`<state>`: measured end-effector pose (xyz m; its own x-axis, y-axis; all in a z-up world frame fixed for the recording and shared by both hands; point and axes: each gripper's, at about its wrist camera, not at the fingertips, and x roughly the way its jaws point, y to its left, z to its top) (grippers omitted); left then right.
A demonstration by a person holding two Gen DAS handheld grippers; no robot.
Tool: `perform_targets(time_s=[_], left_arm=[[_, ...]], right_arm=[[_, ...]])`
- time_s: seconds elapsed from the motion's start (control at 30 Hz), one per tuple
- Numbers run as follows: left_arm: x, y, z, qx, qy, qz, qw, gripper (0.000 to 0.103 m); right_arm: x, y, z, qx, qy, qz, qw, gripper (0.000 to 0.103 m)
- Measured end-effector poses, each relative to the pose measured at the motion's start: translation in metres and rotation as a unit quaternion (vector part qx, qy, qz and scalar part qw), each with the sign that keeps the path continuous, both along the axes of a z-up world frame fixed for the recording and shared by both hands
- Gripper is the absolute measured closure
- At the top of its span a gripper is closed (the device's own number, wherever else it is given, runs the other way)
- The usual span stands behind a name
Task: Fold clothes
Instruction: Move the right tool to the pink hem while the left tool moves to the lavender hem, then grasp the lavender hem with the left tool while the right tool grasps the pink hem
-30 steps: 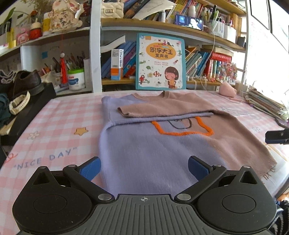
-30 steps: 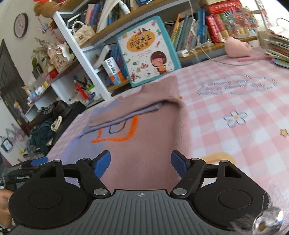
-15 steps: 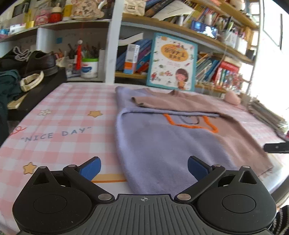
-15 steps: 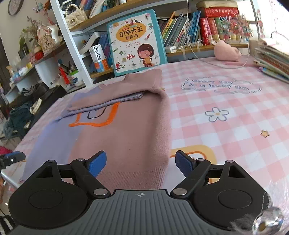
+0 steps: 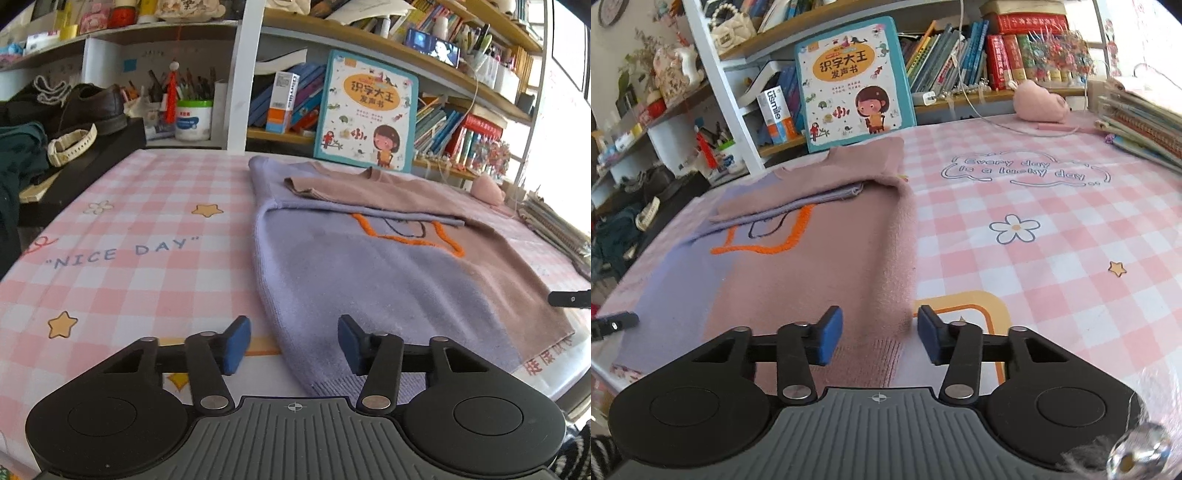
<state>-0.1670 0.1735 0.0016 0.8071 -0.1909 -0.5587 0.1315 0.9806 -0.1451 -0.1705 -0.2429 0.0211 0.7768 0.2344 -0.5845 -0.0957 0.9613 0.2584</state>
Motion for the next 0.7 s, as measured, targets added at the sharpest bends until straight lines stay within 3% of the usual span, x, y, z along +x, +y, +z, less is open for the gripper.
perform_targets(time_s=[0.07,0.13,0.17,0.23,0.3,0.4,0.6,0.7], left_arm=[[0.001,-0.001,0.0,-0.009,0.002,-0.008,0.9999,0.076],[0.001,-0.002,0.0,-0.011,0.001,-0.014,0.9998,0.083],[0.001,-0.003,0.0,-0.009,-0.001,-0.017,0.9998,0.091],[0.0,-0.003,0.004,-0.019,-0.009,-0.018,0.9996,0.095],[0.0,-0.002,0.011,-0.048,-0.021,-0.03,0.9982,0.095],[0.001,-0.007,0.016,-0.054,-0.028,-0.042,0.9972,0.095],[0.0,-0.004,0.009,-0.052,0.001,-0.045,0.9976,0.089],[-0.005,0.002,0.006,-0.063,0.017,-0.047,0.9967,0.078]], right_arm=[[0.001,0.003,-0.001,-0.01,-0.001,0.004,1.0,0.081],[0.002,0.006,-0.001,-0.014,-0.002,0.011,1.0,0.089],[0.002,0.005,-0.002,-0.007,-0.004,0.014,1.0,0.09],[0.002,0.003,0.001,0.014,-0.013,0.015,1.0,0.091],[0.001,0.001,0.006,0.044,-0.027,0.019,0.998,0.091],[0.002,-0.002,0.014,0.086,-0.039,0.027,0.995,0.091],[0.003,-0.005,0.009,0.089,-0.017,0.018,0.996,0.086],[0.0,-0.01,0.004,0.094,-0.003,0.017,0.995,0.082]])
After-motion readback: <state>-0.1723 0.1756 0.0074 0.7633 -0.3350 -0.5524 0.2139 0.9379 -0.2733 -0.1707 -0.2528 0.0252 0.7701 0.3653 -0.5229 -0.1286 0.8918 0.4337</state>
